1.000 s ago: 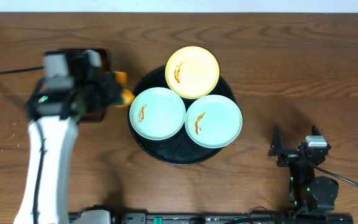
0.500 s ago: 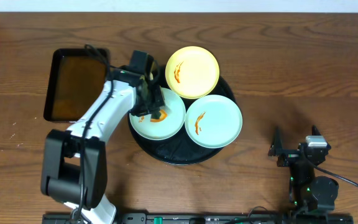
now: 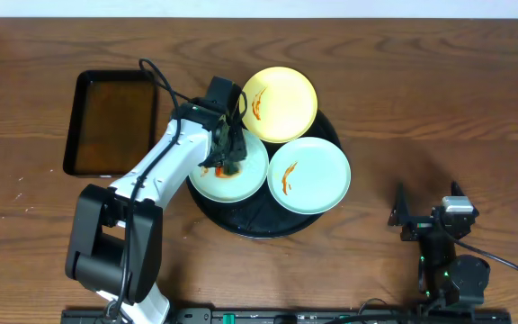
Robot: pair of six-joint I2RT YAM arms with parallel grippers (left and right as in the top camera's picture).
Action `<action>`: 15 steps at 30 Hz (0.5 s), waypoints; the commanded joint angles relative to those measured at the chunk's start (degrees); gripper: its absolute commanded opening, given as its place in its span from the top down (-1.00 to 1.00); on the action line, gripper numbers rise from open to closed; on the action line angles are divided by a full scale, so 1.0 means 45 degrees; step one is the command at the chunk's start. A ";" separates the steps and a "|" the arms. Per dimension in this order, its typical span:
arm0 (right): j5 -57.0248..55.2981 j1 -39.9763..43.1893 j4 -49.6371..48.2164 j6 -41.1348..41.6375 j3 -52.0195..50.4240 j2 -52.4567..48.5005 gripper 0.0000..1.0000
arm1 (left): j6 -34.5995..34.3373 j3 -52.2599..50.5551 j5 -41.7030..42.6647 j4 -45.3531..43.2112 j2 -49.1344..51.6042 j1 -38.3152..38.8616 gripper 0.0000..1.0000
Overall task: Clean dirty plates on tray and stack at the side
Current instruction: 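Carry the sponge with the left gripper onto the left light-blue plate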
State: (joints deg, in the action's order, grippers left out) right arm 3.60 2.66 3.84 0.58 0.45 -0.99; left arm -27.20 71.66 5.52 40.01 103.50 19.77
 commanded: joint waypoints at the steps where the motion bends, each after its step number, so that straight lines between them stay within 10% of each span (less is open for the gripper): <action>1: -0.0029 -0.0087 0.0049 -0.0146 -0.0029 0.0053 -0.98 | -0.0121 0.0005 -0.0471 -0.0010 0.0044 -0.0015 -0.16; 15: -0.0029 -0.0087 0.0049 -0.0146 -0.0029 0.0053 -0.99 | 0.0461 0.0500 -0.0588 0.0427 -0.3643 -0.0019 -0.18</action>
State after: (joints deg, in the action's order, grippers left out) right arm 3.60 2.63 3.84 0.58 0.45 -0.99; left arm -26.70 71.68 5.54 41.65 95.81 19.73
